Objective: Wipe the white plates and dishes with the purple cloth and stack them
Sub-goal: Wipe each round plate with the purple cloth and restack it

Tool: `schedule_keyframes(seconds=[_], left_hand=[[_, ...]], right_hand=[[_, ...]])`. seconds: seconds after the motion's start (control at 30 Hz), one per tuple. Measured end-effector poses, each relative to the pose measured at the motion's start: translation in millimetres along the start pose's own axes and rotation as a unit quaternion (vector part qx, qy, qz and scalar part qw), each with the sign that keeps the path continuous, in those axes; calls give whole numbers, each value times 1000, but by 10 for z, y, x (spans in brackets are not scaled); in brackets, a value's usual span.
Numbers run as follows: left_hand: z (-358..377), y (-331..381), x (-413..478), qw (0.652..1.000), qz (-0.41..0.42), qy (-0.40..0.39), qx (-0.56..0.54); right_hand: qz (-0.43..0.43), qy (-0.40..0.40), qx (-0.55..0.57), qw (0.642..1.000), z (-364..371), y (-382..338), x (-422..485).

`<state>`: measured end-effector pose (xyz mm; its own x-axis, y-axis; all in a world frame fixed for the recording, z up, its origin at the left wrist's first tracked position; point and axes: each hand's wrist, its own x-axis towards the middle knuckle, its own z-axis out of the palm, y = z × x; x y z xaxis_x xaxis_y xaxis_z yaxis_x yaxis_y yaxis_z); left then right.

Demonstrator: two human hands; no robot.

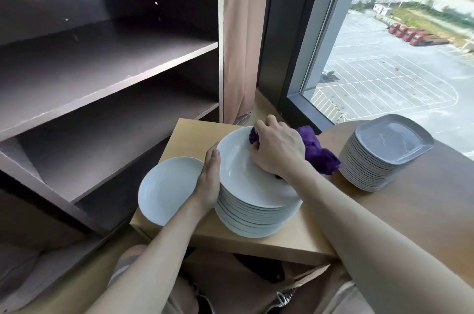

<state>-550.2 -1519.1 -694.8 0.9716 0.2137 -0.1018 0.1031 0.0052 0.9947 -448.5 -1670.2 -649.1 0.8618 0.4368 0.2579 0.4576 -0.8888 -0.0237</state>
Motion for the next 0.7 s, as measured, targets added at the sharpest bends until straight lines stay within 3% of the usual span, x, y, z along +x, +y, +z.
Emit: schedule_keyframes(seconds=[0.17, 0.33, 0.7], left_hand=[[7, 23, -52, 1000, 12, 6, -1], [-2, 74, -88, 1000, -22, 6, 7], [-73, 121, -103, 999, -4, -9, 41]], right_hand=[[7, 7, 125, 992, 28, -458, -67], [1, -57, 247, 967, -60, -607, -162], [-85, -136, 177, 971, -384, -337, -584]])
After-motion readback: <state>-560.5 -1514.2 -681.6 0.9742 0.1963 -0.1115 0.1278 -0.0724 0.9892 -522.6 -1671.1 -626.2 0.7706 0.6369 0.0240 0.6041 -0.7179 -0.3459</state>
